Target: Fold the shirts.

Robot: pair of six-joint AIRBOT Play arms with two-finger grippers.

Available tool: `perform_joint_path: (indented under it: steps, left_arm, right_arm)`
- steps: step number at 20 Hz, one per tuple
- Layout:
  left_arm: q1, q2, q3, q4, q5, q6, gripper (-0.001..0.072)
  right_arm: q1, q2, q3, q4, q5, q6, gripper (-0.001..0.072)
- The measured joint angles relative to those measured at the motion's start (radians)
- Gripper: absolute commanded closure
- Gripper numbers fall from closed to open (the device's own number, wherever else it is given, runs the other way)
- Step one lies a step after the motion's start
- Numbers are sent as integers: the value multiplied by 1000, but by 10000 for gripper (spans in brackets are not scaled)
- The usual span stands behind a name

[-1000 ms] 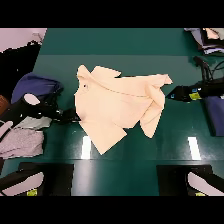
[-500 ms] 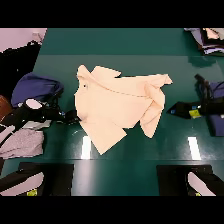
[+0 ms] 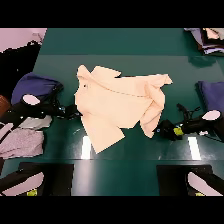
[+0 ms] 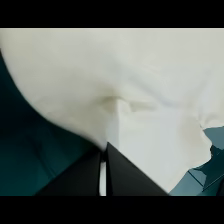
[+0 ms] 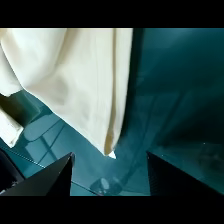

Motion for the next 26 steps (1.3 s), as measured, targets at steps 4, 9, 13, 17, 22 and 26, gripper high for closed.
perform_joint_path:
  steps: [4,9,13,17,22,26]
  left_arm:
    - [0,0,4,-2,0,2,684]
    - [0,0,5,-3,6,3,684]
    - [0,0,6,-2,7,3,684]
    - [9,43,36,12,-3,1,685]
    - [105,191,257,51,-101,-30,684]
    - [185,294,603,63,-198,-42,685]
  right_arm:
    - [1,-59,-21,79,-16,-24,255]
    - [90,-118,-20,91,-69,-35,523]
    - [160,-133,23,47,-114,-42,697]
    - [148,-67,107,-36,-146,-44,699]
    - [36,103,342,-45,-82,-44,699]
    - [-107,218,648,-49,-64,-44,699]
